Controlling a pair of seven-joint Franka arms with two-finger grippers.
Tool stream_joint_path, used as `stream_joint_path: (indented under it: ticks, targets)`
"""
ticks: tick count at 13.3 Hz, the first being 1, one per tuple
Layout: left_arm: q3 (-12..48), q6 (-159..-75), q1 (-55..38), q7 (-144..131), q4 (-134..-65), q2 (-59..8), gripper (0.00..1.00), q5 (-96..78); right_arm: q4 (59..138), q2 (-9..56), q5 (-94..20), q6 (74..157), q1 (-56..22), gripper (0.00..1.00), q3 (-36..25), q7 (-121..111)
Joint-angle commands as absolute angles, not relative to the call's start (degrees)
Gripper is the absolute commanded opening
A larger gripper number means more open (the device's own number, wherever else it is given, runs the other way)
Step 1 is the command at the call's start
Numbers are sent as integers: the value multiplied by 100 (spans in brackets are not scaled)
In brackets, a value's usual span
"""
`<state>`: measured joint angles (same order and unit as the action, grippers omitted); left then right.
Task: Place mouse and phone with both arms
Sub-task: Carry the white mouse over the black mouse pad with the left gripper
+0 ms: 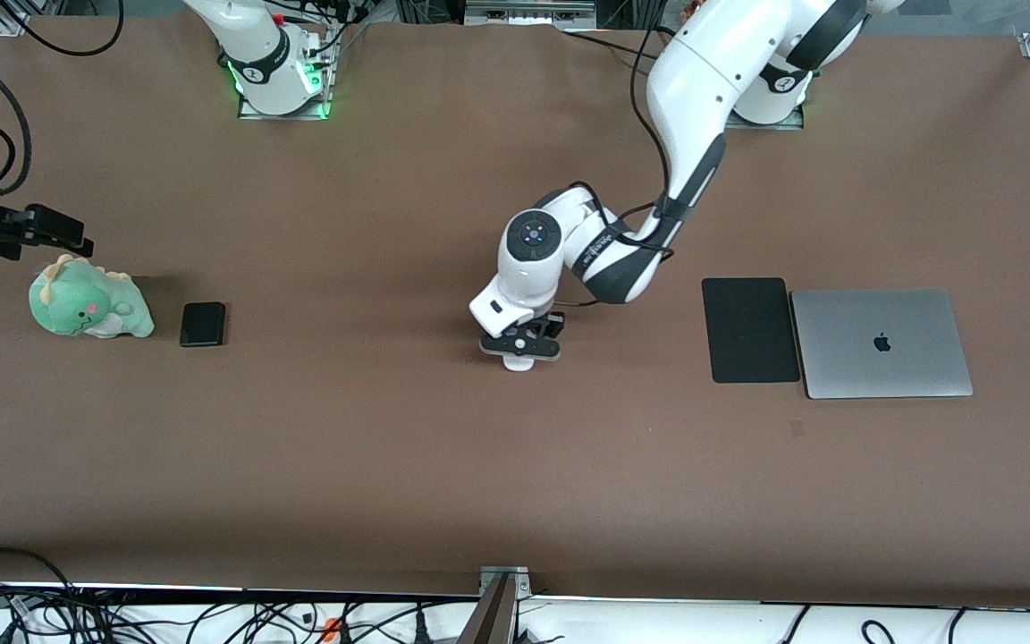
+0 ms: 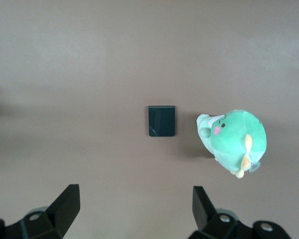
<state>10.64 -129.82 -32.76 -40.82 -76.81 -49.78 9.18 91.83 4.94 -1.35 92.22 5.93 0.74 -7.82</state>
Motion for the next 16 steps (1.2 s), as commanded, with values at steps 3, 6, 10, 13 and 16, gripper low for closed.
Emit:
stream_joint_path:
  ticks: [3, 6, 10, 13, 16]
  targets:
    - [2054, -12269, -1674, -3052, -8425, -4238, 27, 967, 9167, 141, -150, 8947, 598, 100, 62, -879]
    - [2355, -12296, -845, -2611, -9314, -3623, 26, 993, 9185, -88, -149, 8956, 545, 100, 18, -870]
    - [2347, -13109, -213, -2480, -10771, -2876, 26, 1081, 9158, -88, -141, 9026, 554, 100, 9, -870]
    - [2355, -13500, 411, -1821, -11450, -2585, 27, 1081, 8974, -9, -97, 9079, 563, 100, 26, -940]
    - [2347, -13709, 816, -1523, -12056, -2295, 28, 1081, 8912, 35, -105, 9044, 554, 100, 35, -897]
